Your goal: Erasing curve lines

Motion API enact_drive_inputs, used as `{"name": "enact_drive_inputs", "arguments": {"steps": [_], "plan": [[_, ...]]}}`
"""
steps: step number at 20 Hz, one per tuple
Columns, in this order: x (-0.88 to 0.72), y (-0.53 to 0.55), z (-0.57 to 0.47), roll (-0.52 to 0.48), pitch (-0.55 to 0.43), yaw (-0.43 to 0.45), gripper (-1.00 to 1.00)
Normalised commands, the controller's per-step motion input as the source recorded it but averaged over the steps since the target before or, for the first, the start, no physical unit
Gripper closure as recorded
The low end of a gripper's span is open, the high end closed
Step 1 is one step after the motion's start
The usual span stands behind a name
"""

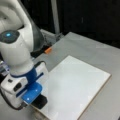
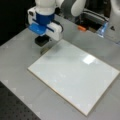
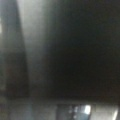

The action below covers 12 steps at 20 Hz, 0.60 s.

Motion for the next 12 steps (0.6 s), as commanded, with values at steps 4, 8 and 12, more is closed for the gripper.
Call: {"name": "enact_drive_inputs", "arguments": {"steps": [4, 8, 12], "plan": [[0.36, -0.27, 0.02, 0.177, 0.126, 0.122, 1.0], [0.41, -0.22, -0.15, 0.259, 0.098, 0.015, 1.0], [0.42, -0.22, -0.09, 0.262, 0.099, -0.013, 1.0]]}}
